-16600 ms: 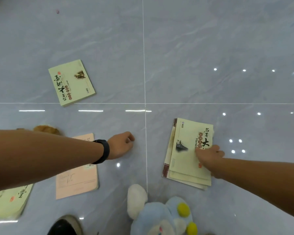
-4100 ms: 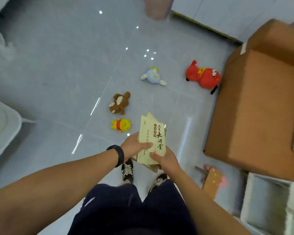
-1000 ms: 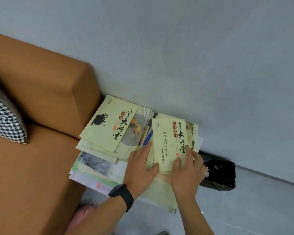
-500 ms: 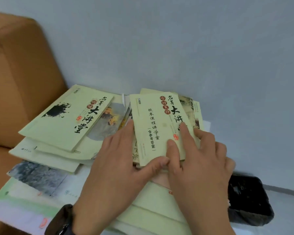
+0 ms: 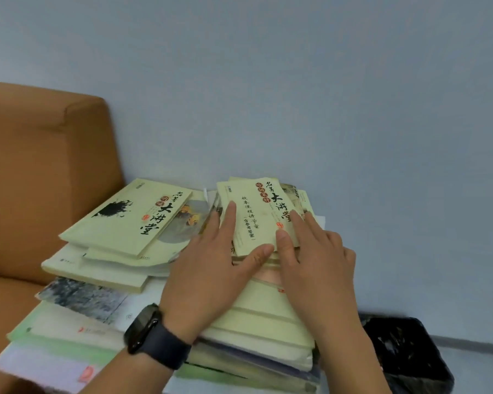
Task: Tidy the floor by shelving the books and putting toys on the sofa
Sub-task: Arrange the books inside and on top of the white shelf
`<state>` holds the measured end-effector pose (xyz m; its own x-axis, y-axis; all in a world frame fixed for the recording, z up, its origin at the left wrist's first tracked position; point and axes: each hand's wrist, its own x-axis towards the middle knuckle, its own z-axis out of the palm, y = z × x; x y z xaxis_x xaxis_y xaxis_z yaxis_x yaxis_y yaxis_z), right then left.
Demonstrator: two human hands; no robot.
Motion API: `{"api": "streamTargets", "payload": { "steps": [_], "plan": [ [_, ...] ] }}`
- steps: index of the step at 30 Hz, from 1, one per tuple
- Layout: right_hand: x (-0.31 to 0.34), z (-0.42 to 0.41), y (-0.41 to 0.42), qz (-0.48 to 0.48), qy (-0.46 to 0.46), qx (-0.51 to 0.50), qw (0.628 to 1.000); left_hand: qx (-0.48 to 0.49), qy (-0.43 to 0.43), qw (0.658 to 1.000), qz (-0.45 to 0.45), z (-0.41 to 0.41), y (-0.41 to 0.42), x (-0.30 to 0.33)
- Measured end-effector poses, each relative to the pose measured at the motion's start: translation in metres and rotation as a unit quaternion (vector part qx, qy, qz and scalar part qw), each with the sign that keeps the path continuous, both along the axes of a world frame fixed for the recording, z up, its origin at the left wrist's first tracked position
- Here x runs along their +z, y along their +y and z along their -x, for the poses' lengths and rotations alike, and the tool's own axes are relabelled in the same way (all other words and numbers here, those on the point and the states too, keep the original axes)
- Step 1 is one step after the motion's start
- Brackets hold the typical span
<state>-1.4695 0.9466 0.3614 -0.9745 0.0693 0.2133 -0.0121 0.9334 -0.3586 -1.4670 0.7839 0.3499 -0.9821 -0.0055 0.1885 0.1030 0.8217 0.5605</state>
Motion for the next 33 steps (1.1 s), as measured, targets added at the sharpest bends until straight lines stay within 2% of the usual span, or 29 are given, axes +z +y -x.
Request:
{"api": "streamTargets", "payload": {
  "steps": [4, 6, 9, 11, 13, 16, 18, 22, 26, 33],
  "plan": [
    [0.008, -0.002, -0.009, -0.016, -0.028, -0.027, 0.999, -0.01, -0.025, 1.0, 0.002, 0.001, 0.001, 0.001],
    [0.015, -0.002, -0.021, -0.033, -0.034, -0.034, 0.998, -0.028, -0.024, 0.999, -0.028, 0.002, -0.004, 0.003],
    [0.017, -0.009, -0.035, -0.03, -0.054, -0.046, 0.997, -0.057, 0.052, 0.993, -0.093, -0.008, -0.017, 0.006],
    [0.015, -0.022, -0.038, -0.036, -0.029, -0.056, 0.997, -0.093, 0.116, 0.984, -0.095, -0.026, -0.026, 0.008],
    [0.013, -0.036, -0.043, -0.042, 0.015, -0.051, 0.998, -0.138, 0.122, 0.98, -0.08, -0.041, -0.034, 0.003],
    [0.011, -0.052, -0.052, -0.053, 0.128, 0.002, 0.99, -0.174, 0.148, 0.972, -0.048, -0.054, -0.041, -0.013],
    [0.011, -0.058, -0.053, -0.041, 0.183, 0.044, 0.981, -0.179, 0.169, 0.967, -0.07, -0.058, -0.043, -0.017],
    [-0.005, -0.07, -0.045, -0.018, 0.226, 0.125, 0.966, -0.195, 0.24, 0.946, -0.099, -0.07, -0.045, -0.022],
    [-0.028, -0.085, -0.036, -0.053, 0.26, 0.182, 0.947, -0.22, 0.276, 0.929, -0.11, -0.085, -0.042, -0.033],
    [-0.035, -0.088, -0.024, -0.043, 0.274, 0.198, 0.94, -0.217, 0.309, 0.92, -0.103, -0.086, -0.034, -0.04]
  ]
}}
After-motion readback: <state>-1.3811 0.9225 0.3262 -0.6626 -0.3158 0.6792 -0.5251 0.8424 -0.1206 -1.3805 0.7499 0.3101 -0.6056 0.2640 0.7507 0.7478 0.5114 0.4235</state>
